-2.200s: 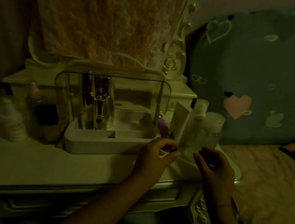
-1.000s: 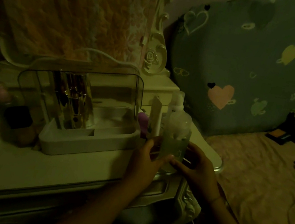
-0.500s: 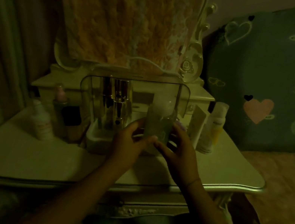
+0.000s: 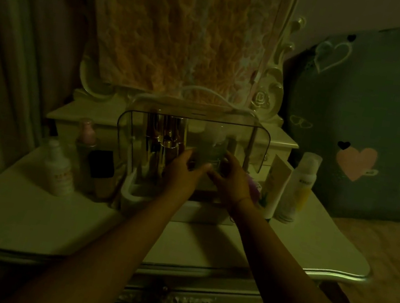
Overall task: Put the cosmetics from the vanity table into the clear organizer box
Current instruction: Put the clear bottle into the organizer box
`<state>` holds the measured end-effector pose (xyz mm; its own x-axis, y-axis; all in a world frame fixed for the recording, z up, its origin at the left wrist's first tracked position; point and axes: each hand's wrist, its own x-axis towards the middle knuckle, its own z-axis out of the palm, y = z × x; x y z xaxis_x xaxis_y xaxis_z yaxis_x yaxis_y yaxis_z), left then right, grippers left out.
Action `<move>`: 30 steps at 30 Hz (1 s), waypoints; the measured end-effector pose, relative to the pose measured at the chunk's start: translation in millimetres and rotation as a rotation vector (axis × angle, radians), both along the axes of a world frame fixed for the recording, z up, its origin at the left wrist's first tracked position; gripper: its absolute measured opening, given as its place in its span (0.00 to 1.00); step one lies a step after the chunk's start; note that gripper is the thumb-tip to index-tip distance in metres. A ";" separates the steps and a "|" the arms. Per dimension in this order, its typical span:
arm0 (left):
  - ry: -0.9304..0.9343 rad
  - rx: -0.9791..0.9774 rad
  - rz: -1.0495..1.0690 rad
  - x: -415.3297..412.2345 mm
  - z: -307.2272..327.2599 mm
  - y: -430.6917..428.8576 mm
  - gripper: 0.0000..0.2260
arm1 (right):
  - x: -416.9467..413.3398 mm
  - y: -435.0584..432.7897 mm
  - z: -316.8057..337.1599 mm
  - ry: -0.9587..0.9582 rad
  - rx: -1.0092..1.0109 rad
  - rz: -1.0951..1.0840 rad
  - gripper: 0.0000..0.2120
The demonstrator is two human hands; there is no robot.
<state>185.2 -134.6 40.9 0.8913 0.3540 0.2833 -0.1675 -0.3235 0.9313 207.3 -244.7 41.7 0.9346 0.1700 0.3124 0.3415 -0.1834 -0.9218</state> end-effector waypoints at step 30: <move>0.202 0.037 -0.079 2.5 -0.4 1.7 0.17 | -59.5 -57.2 -19.4 -0.305 -0.551 0.054 0.15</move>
<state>187.8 -132.9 40.5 0.9558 0.2736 0.1074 -0.0045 -0.3517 0.9361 147.8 -301.9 22.4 0.8029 0.4265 0.4165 0.5962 -0.5784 -0.5568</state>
